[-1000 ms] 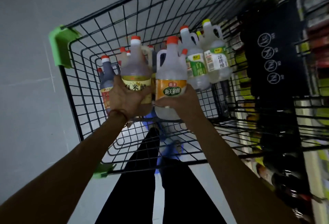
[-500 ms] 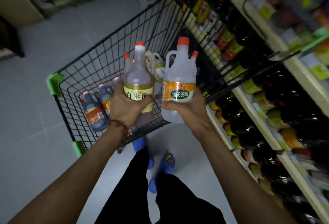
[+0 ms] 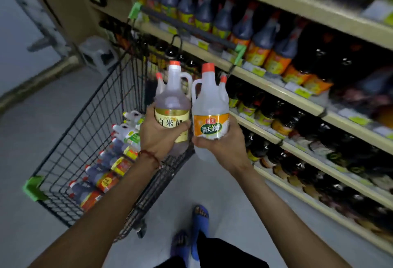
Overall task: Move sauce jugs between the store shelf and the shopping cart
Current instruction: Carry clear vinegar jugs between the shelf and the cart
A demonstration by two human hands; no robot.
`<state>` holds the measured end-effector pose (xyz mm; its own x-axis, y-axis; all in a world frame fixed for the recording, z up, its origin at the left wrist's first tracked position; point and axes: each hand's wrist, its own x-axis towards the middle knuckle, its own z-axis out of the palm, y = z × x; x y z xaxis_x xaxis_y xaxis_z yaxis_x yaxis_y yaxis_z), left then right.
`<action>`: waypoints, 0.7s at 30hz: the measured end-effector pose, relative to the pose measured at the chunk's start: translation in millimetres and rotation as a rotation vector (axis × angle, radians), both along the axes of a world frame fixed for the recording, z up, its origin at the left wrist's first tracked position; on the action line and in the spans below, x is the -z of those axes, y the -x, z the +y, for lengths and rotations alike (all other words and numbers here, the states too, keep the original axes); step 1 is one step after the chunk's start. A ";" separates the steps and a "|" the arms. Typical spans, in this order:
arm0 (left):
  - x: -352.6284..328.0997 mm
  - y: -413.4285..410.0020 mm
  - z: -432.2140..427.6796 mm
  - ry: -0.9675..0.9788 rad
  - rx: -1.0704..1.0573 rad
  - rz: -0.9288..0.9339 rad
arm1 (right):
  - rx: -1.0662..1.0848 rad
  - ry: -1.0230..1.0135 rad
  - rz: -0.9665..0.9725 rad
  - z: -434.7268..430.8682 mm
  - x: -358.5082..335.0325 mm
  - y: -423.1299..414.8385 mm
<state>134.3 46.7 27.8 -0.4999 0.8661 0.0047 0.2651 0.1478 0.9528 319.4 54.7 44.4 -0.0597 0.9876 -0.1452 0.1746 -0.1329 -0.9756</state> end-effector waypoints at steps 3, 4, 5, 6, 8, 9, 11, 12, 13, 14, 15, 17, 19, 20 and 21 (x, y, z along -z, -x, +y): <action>-14.7 -13.5 0.5 -0.047 0.119 0.007 | 0.127 -0.033 -0.022 -17.7 -16.3 -13.4; -20.3 -19.6 0.2 -0.059 0.168 0.013 | 0.173 -0.043 -0.027 -25.1 -22.3 -19.8; -24.4 -24.0 0.5 -0.066 0.200 0.018 | 0.202 -0.047 -0.034 -30.1 -26.9 -24.7; -27.6 -28.1 1.6 -0.076 0.223 0.024 | 0.223 -0.047 -0.047 -34.2 -30.5 -29.8; -38.5 -42.5 2.7 -0.091 0.296 0.033 | 0.295 -0.050 -0.057 -46.7 -40.1 -45.6; -43.6 -50.6 3.9 -0.098 0.333 0.034 | 0.337 -0.048 -0.057 -52.3 -44.1 -53.9; -52.9 -68.8 6.8 -0.114 0.404 0.035 | 0.416 -0.060 -0.055 -63.9 -53.1 -71.2; -58.3 -78.6 7.6 -0.120 0.438 0.040 | 0.451 -0.071 -0.059 -68.8 -56.7 -80.2; -63.8 -88.9 8.7 -0.128 0.478 0.045 | 0.484 -0.079 -0.061 -74.1 -61.8 -88.7; -68.5 -99.7 10.5 -0.141 0.519 0.050 | 0.517 -0.083 -0.059 -78.9 -66.3 -97.5; -73.5 -110.7 12.2 -0.155 0.558 0.058 | 0.548 -0.088 -0.052 -83.1 -70.4 -106.3; -83.1 -131.1 15.9 -0.179 0.619 0.080 | 0.601 -0.098 -0.047 -89.3 -76.5 -123.3; -93.7 -153.4 17.1 -0.200 0.660 0.092 | 0.655 -0.107 -0.049 -95.4 -81.5 -142.1; -97.9 -164.8 16.8 -0.206 0.676 0.093 | 0.681 -0.111 -0.048 -98.9 -84.2 -151.9; -101.9 -176.8 16.0 -0.211 0.695 0.090 | 0.707 -0.120 -0.045 -103.0 -86.9 -162.3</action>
